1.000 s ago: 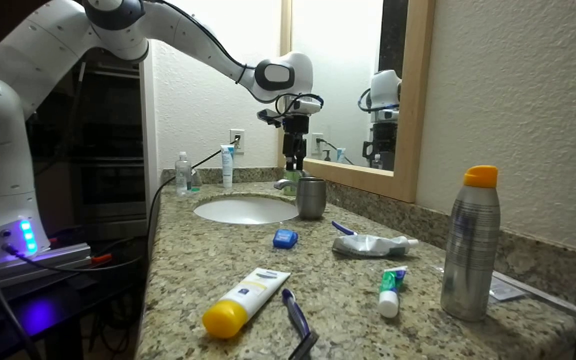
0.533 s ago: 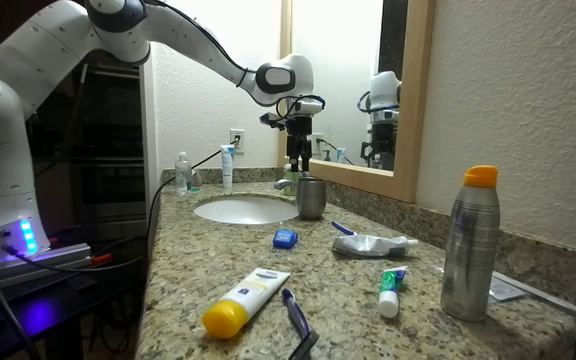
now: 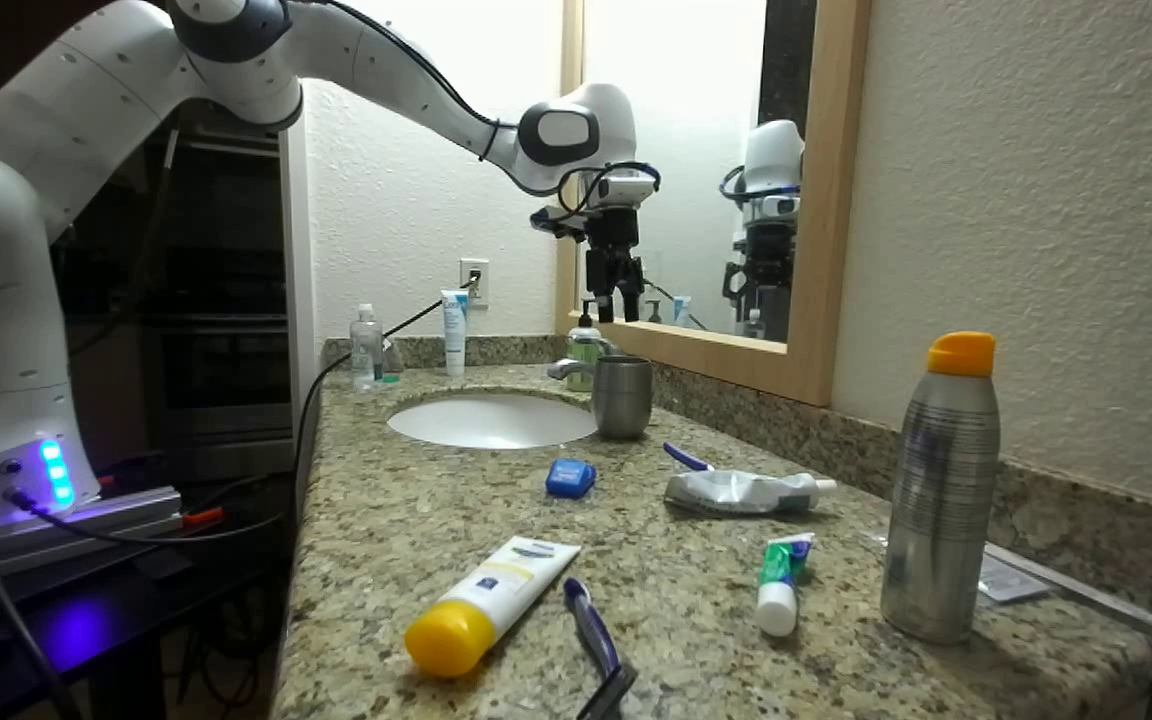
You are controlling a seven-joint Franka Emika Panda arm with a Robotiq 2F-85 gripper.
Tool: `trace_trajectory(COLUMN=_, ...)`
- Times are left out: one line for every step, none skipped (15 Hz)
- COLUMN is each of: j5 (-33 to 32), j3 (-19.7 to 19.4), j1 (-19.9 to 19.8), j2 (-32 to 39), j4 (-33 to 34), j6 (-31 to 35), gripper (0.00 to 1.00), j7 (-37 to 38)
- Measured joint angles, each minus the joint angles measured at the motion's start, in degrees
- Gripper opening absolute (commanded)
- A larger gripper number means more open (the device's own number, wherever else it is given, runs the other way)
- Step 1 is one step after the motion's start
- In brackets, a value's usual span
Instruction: Move the silver cup to the left of the sink
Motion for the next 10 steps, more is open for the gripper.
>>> trace_trajectory(j5=0.0, j3=0.1, j1=0.0, j2=0.0, j4=0.0, j6=0.0, gripper=1.0, j7=0.0)
trace_trajectory(j5=0.0, j3=0.1, j1=0.0, j2=0.1, j4=0.0, j6=0.1, gripper=1.0, j7=0.2)
trace_trajectory(j5=-0.1, j3=0.1, j1=0.0, j2=0.3, j4=0.0, j6=0.3, gripper=1.0, j7=0.8)
trace_trajectory(j5=-0.1, j3=-0.1, j1=0.0, j2=0.6, j4=0.0, j6=1.0, gripper=1.0, j7=1.7)
trace_trajectory(j5=-0.1, j3=-0.5, j1=0.0, j2=1.0, j4=0.0, j6=1.9, gripper=1.0, j7=2.7)
trace_trajectory(j5=-0.1, j3=-1.0, j1=-0.1, j2=1.3, j4=0.0, j6=2.8, gripper=1.0, j7=3.6)
trace_trajectory(j5=-0.2, j3=-1.2, j1=-0.4, j2=1.6, j4=0.1, j6=3.0, gripper=1.0, j7=4.3)
trace_trajectory(j5=-0.2, j3=-1.2, j1=-0.9, j2=1.8, j4=0.3, j6=3.0, gripper=1.0, j7=4.6)
trace_trajectory(j5=-0.3, j3=-1.2, j1=-1.2, j2=2.0, j4=0.5, j6=3.0, gripper=1.0, j7=4.6)
trace_trajectory(j5=-0.3, j3=-1.2, j1=-1.5, j2=2.2, j4=0.7, j6=3.0, gripper=1.0, j7=4.6)
